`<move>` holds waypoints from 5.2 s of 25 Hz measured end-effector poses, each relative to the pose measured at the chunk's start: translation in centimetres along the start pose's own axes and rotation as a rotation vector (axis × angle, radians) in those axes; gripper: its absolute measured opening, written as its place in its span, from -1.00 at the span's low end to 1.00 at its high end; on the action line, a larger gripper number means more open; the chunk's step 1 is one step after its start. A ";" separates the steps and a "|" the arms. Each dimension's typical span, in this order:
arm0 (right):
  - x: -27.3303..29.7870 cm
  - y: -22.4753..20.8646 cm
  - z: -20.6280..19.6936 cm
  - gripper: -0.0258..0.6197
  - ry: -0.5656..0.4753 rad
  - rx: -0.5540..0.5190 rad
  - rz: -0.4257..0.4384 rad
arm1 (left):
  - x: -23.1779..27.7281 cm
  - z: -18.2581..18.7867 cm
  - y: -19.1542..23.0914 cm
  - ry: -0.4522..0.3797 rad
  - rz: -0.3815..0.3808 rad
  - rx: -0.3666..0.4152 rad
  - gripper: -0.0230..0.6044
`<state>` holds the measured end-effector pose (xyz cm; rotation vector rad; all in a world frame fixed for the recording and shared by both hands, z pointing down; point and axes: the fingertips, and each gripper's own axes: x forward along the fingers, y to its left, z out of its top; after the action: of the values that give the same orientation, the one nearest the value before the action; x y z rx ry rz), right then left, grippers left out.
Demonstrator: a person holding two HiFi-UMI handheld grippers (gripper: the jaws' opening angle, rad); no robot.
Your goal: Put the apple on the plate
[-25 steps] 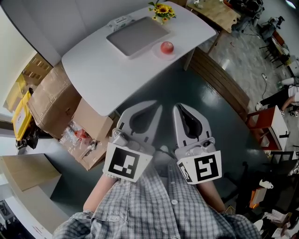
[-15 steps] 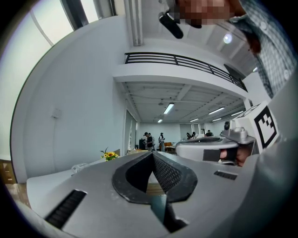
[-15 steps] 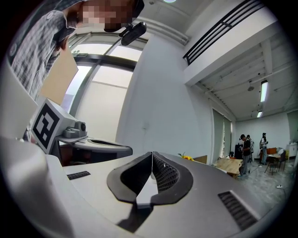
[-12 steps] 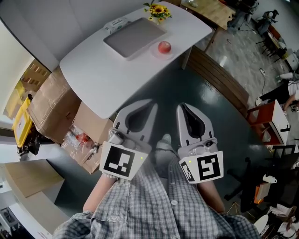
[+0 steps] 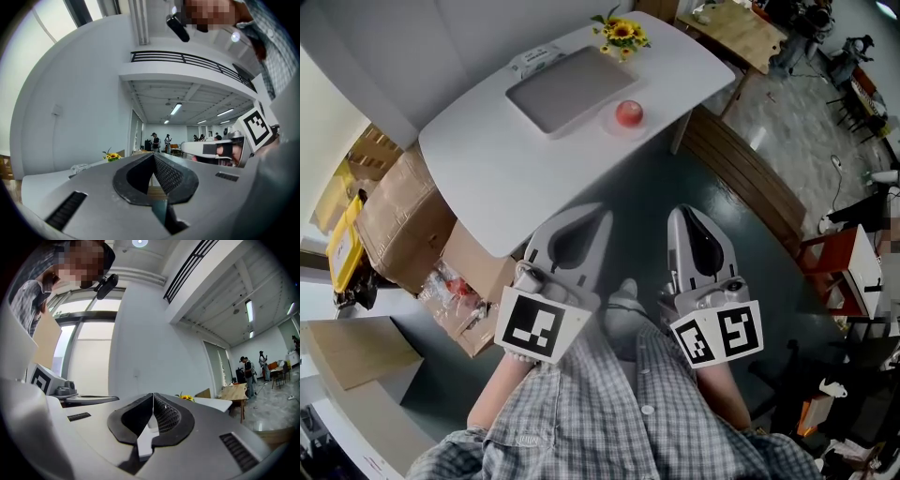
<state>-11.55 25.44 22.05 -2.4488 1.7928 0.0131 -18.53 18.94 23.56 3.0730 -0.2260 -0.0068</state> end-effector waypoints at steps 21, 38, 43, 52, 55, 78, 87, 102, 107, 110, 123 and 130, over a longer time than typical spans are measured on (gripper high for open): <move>6.9 -12.7 -1.5 -0.85 0.113 0.017 0.176 | 13.0 -0.4 0.1 0.039 0.170 0.039 -0.90; 13.5 -13.6 -4.2 -0.85 0.199 -0.054 0.209 | 16.7 -1.7 7.8 0.084 0.221 0.019 -0.90; 17.2 -13.3 -4.5 -0.85 0.202 -0.064 0.214 | 17.8 -1.8 10.8 0.088 0.229 0.013 -0.90; 23.6 -12.4 -3.8 -0.85 0.181 -0.093 0.205 | 18.4 -1.7 16.8 0.082 0.243 -0.011 -0.90; 24.9 -12.1 -3.8 -0.85 0.175 -0.101 0.200 | 18.6 -1.6 18.1 0.079 0.243 -0.012 -0.90; 36.8 -14.0 -6.7 -0.85 0.294 -0.146 0.488 | 23.1 -4.2 24.6 0.158 0.491 -0.115 -0.90; 39.8 -15.6 -9.8 -0.85 0.370 -0.153 0.608 | 24.4 -7.3 25.2 0.207 0.607 -0.168 -0.90; 41.5 -20.1 -16.6 -0.85 0.508 -0.252 0.703 | 23.8 -15.3 24.7 0.312 0.778 -0.390 -0.90; 41.8 -21.7 -19.0 -0.85 0.543 -0.330 0.718 | 23.3 -17.8 24.3 0.355 0.827 -0.435 -0.90; 41.9 -22.8 -20.4 -0.85 0.585 -0.296 0.694 | 23.3 -18.7 23.9 0.363 0.833 -0.459 -0.90; 39.5 -24.4 -25.5 -0.84 0.772 -0.189 0.720 | 25.4 -23.5 21.2 0.491 0.762 -0.568 -0.90; 38.3 -24.4 -27.7 -0.81 0.863 -0.186 0.751 | 26.2 -25.7 20.5 0.539 0.705 -0.625 -0.90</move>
<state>21.74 -6.22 48.92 -1.8032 3.0631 -0.9716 4.59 -3.65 50.41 2.1335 -1.0113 0.6298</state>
